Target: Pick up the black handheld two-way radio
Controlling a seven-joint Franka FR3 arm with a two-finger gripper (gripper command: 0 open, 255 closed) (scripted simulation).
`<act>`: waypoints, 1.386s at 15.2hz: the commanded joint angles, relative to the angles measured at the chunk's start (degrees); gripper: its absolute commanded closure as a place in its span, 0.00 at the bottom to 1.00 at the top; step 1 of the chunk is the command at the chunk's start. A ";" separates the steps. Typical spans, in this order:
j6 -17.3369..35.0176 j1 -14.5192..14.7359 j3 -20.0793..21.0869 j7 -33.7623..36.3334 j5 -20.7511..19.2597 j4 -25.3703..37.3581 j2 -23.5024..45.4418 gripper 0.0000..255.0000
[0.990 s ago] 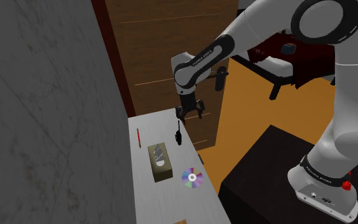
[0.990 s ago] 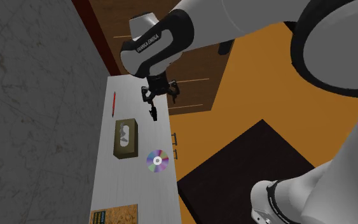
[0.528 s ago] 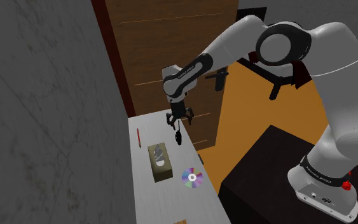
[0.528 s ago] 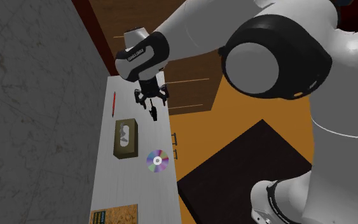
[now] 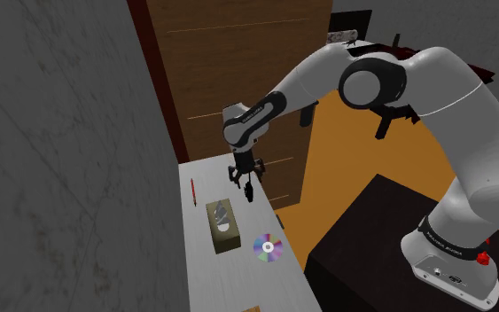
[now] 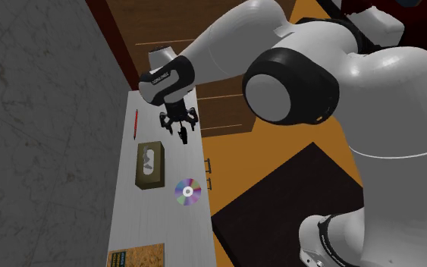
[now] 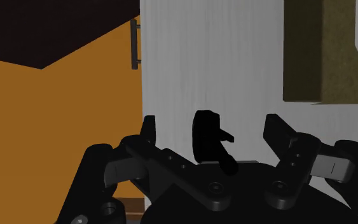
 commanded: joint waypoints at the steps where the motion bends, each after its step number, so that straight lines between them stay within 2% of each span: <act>1: 0.93 0.09 -0.10 -0.12 -0.08 0.79 1.70 0.00; 3: 0.93 0.09 -0.10 -0.12 -0.08 0.79 1.70 0.00; 4: 0.97 0.12 -0.09 -0.09 -0.07 0.72 1.66 1.00; 13: 0.93 0.09 -0.10 -0.12 -0.08 0.79 1.70 1.00; 21: -2.15 -0.19 0.17 0.23 0.15 -0.81 -3.01 1.00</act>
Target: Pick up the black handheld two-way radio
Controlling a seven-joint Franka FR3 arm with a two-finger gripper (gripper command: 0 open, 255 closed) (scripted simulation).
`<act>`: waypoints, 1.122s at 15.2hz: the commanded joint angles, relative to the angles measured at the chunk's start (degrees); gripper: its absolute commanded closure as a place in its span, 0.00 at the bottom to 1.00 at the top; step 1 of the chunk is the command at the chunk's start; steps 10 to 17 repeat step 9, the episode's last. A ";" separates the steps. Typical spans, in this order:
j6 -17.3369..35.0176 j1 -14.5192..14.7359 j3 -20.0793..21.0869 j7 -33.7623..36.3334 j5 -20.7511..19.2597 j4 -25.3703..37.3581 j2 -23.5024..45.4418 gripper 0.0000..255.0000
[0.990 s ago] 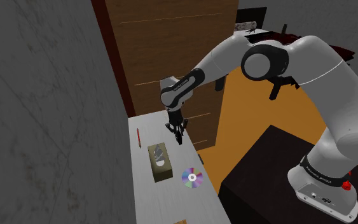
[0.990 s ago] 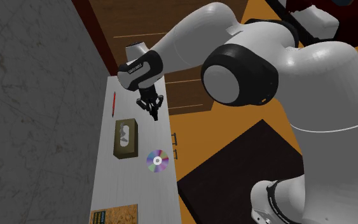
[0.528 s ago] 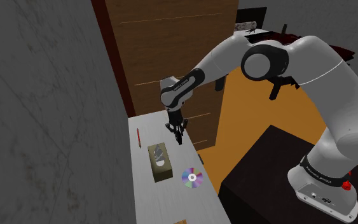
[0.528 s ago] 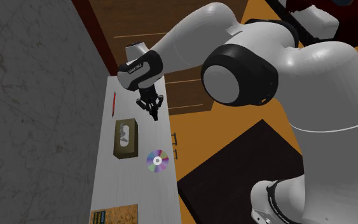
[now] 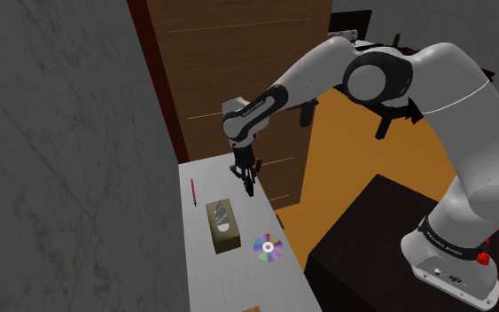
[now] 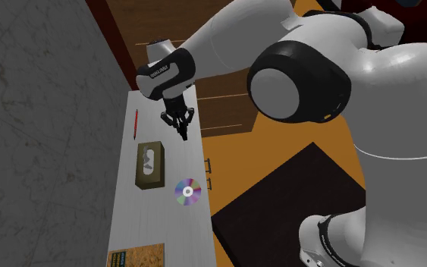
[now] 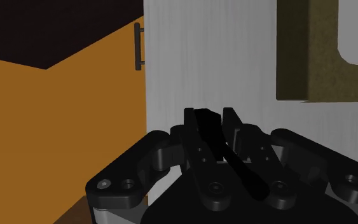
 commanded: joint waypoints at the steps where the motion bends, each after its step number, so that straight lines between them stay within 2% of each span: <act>1: -0.78 -0.01 0.09 0.17 0.08 -0.42 -1.21 1.00; 7: -3.44 -0.20 0.29 0.45 0.26 -0.90 -4.37 1.00; 17: -3.51 -0.20 0.29 0.46 0.26 -0.91 -4.45 1.00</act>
